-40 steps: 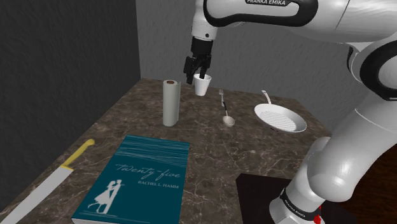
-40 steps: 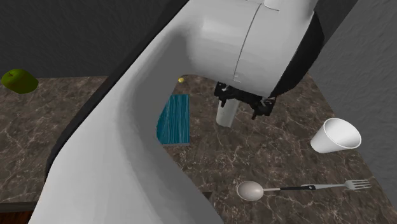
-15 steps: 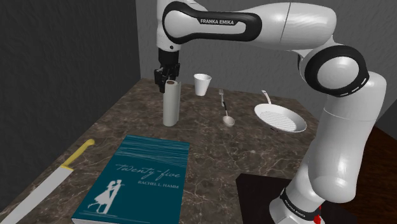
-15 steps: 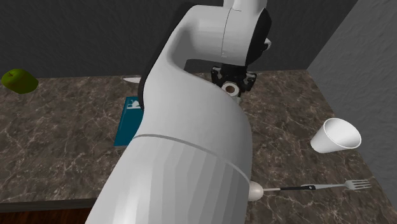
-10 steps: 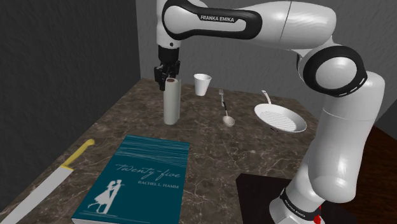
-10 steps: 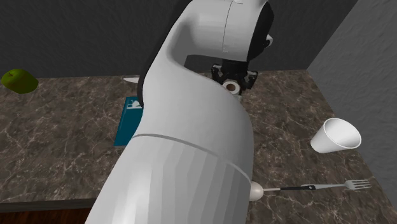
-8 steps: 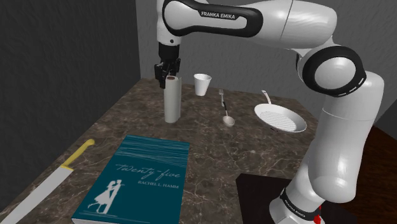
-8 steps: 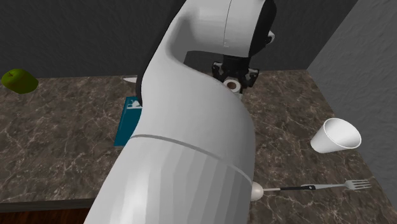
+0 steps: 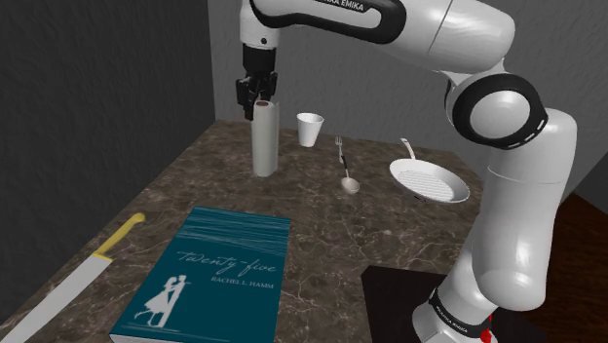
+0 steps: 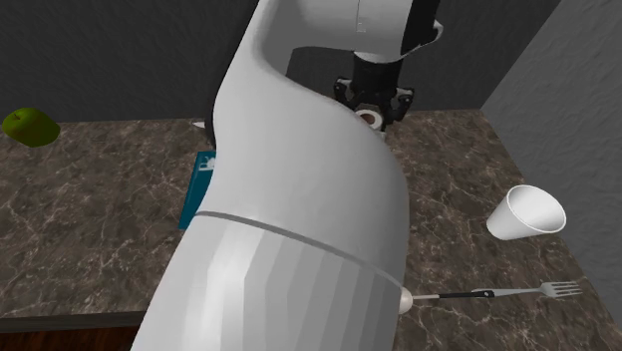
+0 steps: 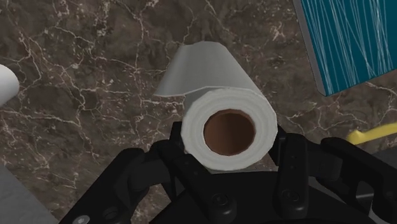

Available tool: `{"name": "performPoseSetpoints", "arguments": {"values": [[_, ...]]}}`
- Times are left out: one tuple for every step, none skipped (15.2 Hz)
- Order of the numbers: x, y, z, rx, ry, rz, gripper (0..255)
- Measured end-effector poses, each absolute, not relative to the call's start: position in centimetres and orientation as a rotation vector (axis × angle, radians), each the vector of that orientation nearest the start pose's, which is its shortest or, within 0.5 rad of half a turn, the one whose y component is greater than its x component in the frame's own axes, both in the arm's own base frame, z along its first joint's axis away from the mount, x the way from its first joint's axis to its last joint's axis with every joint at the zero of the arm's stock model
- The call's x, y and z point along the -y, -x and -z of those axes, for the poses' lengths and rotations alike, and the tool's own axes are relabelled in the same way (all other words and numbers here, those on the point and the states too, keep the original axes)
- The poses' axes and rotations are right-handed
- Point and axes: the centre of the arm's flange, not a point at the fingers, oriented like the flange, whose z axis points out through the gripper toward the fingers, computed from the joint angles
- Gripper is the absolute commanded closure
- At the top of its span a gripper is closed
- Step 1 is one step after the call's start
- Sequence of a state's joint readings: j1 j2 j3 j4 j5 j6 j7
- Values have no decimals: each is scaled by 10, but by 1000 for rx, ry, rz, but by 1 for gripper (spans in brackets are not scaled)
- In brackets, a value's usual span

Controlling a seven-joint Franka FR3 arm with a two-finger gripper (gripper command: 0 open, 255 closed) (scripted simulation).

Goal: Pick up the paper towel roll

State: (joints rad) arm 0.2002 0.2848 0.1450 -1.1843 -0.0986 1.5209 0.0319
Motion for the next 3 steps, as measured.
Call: {"name": "performPoseSetpoints", "arguments": {"values": [[-190,-605,-640,475,3151,103,255],[-190,-605,-645,475,3151,103,255],[-190,-605,-648,475,3151,103,255]]}}
